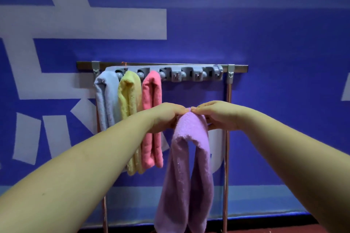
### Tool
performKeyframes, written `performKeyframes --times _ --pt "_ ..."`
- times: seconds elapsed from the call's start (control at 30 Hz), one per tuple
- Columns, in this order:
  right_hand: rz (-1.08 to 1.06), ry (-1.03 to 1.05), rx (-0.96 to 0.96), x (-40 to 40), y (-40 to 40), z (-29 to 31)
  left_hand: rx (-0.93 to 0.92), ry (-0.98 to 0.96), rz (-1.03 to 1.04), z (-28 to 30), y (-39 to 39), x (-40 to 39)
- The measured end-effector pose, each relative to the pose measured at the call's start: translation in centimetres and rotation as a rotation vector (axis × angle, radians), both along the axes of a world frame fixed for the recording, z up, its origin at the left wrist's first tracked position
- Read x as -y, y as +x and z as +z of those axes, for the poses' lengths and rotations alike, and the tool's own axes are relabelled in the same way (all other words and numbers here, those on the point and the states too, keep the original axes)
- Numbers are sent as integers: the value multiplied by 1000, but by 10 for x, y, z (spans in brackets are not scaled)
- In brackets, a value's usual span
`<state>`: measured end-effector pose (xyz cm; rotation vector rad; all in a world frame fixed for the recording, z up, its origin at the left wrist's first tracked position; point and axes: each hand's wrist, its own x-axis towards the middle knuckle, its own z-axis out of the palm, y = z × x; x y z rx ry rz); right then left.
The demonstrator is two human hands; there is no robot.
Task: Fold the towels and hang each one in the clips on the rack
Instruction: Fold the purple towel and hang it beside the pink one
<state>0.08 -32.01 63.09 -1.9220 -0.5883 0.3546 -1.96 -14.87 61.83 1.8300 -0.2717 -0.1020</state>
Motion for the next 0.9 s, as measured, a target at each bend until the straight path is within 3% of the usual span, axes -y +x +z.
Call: performKeyframes --times 0.17,0.33,0.57,0.77,0.9 --pt "-78 -8 71 -5 37 41 57 -44 96 38 40 -1" --pt "-138 -76 147 -13 72 75 102 19 18 77 73 -10" --pt "-239 -50 452 -34 104 126 417 107 205 131 101 -18" --pt "-306 -298 642 -53 129 126 527 632 416 131 124 -41" --pt "-335 -296 639 -61 142 112 516 758 434 123 130 -48"
